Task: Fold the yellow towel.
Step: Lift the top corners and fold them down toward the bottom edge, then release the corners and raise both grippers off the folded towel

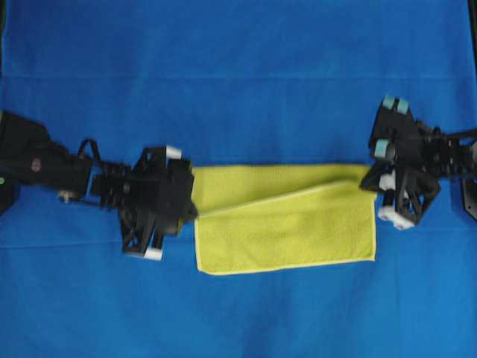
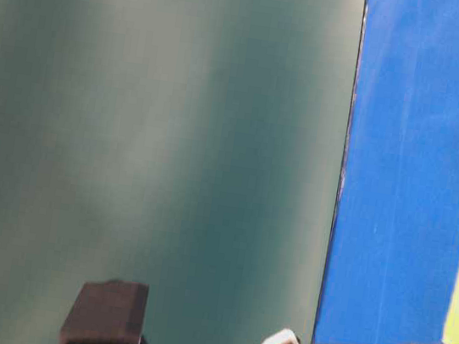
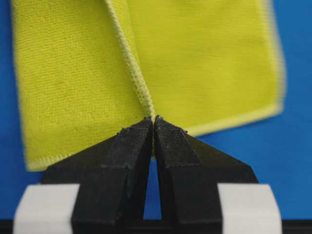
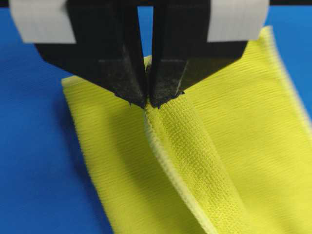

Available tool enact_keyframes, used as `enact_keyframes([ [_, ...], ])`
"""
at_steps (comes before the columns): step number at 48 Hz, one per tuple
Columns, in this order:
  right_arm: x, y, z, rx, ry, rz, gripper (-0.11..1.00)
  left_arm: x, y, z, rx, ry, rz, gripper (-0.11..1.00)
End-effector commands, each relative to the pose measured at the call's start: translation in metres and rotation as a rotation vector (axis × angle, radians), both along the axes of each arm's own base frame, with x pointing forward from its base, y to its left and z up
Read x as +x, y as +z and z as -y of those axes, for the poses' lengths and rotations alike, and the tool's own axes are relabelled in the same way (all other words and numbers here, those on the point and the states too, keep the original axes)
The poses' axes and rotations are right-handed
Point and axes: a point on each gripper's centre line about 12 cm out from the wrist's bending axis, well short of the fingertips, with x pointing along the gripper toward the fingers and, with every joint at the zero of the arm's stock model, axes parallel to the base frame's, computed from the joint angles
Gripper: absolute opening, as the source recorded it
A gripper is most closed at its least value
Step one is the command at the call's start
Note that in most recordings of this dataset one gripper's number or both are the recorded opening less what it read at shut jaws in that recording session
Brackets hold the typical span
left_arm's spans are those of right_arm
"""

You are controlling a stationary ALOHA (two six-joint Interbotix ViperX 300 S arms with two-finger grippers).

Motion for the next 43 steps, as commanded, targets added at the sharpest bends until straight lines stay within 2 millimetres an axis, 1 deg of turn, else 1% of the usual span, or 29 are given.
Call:
enact_keyframes([
  [1,0.002,0.004,-0.017,0.031,0.024,0.022,0.03,0.001,0.008,0.013,-0.02,-0.018,0.024,0.01],
  [9,0.002,0.003,-0.04,0.083,0.041,0.02,0.03,0.001,0.005,0.032,-0.049,-0.04,0.019,0.01],
  [14,0.004,0.002,-0.047,0.092,0.051,0.012,0.03,0.006,0.002,0.039,-0.055,-0.053,0.039,0.01],
  [21,0.007,0.0,-0.051,0.09,0.063,0.001,0.03,0.012,-0.003,0.043,-0.061,-0.057,0.061,0.01],
  [26,0.007,-0.003,-0.052,0.087,0.068,-0.008,0.03,0.013,-0.006,0.046,-0.061,-0.065,0.06,0.01],
  [39,0.006,-0.005,-0.052,0.084,0.069,-0.015,0.04,0.015,-0.008,0.046,-0.066,-0.056,0.055,0.02],
  [41,0.006,-0.004,-0.052,0.084,0.069,-0.014,0.04,0.015,-0.008,0.047,-0.073,-0.051,0.057,0.04],
  [43,0.006,-0.004,-0.052,0.085,0.071,-0.012,0.06,0.016,-0.007,0.047,-0.082,-0.044,0.06,0.13],
])
